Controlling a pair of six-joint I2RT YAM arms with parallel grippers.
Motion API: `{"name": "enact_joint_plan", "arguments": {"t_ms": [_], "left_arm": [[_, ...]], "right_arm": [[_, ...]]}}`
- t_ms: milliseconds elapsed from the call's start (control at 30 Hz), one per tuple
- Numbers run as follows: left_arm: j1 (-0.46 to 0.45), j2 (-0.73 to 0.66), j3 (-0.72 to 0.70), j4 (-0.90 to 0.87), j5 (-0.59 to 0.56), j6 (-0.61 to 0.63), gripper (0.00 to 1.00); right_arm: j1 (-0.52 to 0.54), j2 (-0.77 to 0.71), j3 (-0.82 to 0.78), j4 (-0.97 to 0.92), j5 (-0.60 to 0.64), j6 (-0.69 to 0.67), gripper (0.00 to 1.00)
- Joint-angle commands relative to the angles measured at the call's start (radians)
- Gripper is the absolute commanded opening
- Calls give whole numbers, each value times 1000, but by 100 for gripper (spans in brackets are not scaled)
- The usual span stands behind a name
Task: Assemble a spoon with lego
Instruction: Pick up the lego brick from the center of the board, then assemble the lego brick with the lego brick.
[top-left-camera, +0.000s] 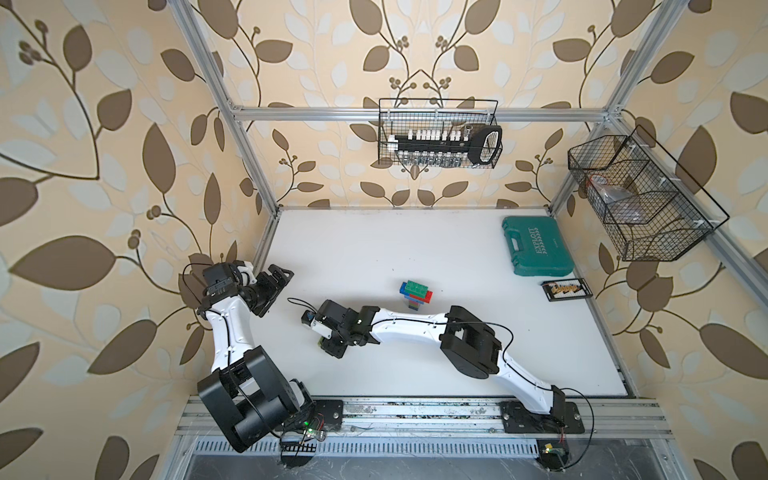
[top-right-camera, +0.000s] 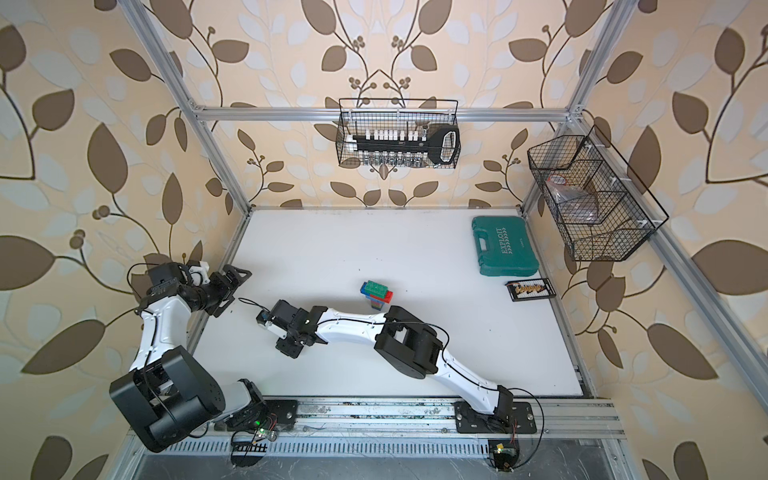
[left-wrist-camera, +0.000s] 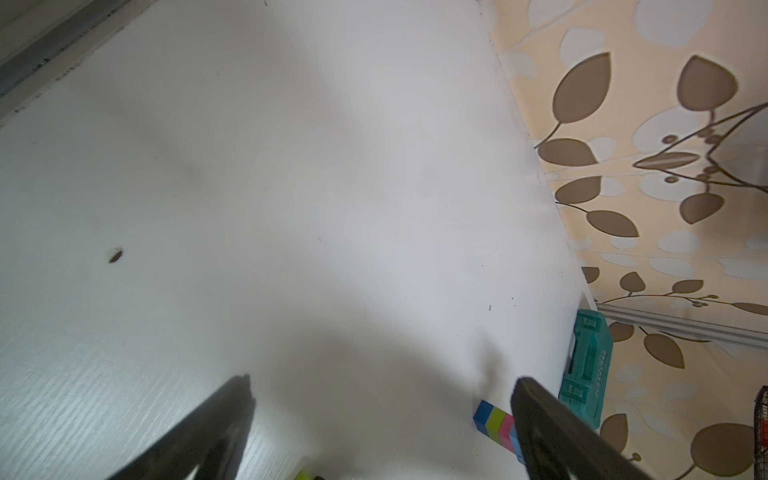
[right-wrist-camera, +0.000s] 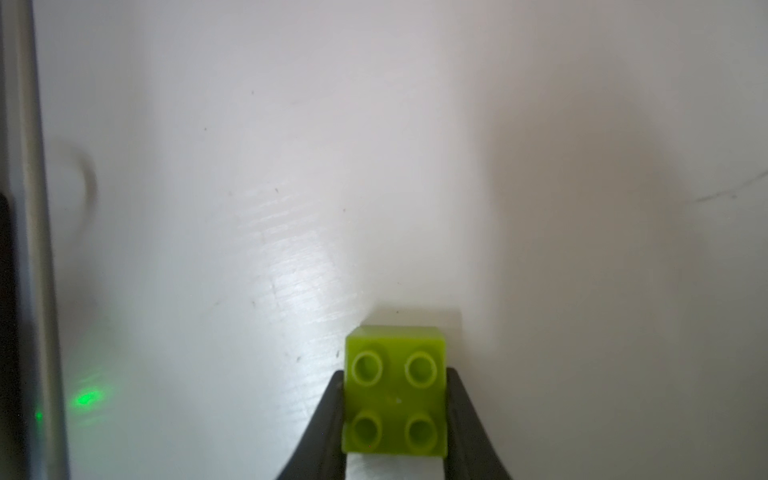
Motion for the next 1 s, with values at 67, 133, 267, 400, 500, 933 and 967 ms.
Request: {"name": "enact_joint_plan", "arguments": {"t_ms": [67,133,267,400,500,933,967], "left_arm": [[1,-45,-26,18,59,41,99],[-10,-63,-35,19,65,51,99],[-82,-94,-54,25,88,59,99],[-204,-145,-90,51,72,44,99],[-300,-182,-131,115,76,-8,99],[-641,-164,-201,249,-21,-32,99],[-651,-157,-201,256,-23,-30,99]], "right_arm": [[-23,-76,-37,-22,13,-15,17],[-43,-146,-63,-58,22,-31,16],[-116,-354,-170,-168,49,-101,14],[-216,-536,-258,-308,54,-185,5],[-322,-629,-297,-425,36,-230,0],[-510,-697,-434,-449,-68,-398,0],[-510,-690,-434,-445,-67,-396,0]]}}
